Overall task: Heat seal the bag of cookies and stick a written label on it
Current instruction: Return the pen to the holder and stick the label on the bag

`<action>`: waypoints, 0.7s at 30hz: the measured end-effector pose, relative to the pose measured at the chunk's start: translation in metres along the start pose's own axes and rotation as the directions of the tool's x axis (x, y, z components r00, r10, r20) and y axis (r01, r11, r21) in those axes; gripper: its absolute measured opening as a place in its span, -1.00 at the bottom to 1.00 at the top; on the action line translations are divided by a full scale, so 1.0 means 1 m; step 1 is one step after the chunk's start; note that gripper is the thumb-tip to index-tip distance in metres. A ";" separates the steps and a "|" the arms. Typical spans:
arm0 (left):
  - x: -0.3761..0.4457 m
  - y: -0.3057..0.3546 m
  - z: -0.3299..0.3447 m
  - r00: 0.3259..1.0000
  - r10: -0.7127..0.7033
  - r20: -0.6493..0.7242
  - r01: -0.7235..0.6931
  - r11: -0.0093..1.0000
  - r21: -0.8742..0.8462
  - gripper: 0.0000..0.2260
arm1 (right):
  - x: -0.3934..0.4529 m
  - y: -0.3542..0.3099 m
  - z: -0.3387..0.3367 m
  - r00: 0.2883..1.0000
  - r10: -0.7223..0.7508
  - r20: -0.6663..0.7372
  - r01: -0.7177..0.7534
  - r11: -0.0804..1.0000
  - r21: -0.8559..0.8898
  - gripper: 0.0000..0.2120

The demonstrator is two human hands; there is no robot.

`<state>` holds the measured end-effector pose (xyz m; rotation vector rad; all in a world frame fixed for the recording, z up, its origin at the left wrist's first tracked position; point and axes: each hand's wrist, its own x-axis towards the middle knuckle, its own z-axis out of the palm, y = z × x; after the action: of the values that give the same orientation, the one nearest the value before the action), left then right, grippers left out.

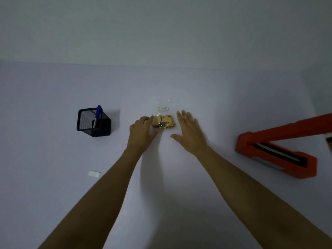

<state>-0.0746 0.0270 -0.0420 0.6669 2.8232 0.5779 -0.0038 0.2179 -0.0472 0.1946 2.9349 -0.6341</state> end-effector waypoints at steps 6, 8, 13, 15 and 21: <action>-0.026 0.037 -0.001 0.995 0.097 -0.014 -0.097 0.995 -0.034 -0.52 | -0.086 0.005 -0.021 0.984 0.009 -0.179 0.003 0.998 0.064 -0.33; -0.035 0.056 0.007 0.987 0.158 0.017 -0.157 0.987 -0.041 -0.53 | -0.126 0.018 -0.026 0.969 0.065 -0.239 -0.050 0.996 0.069 -0.35; -0.067 0.127 0.021 0.965 0.245 0.092 -0.237 0.968 -0.088 -0.50 | -0.224 0.074 -0.047 0.892 0.202 -0.404 -0.211 0.977 0.022 -0.37; -0.075 0.159 0.024 0.944 0.315 0.095 -0.305 0.947 -0.105 -0.48 | -0.250 0.105 -0.061 0.849 0.279 -0.448 -0.308 0.951 0.010 -0.36; -0.073 0.241 0.039 0.904 0.394 0.166 -0.375 0.917 -0.136 -0.36 | -0.281 0.193 -0.098 0.799 0.474 -0.370 -0.521 0.853 -0.030 -0.28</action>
<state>0.0945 0.2043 0.0277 1.2056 2.4759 0.6716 0.2916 0.4054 0.0078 1.1359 3.0172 -0.3456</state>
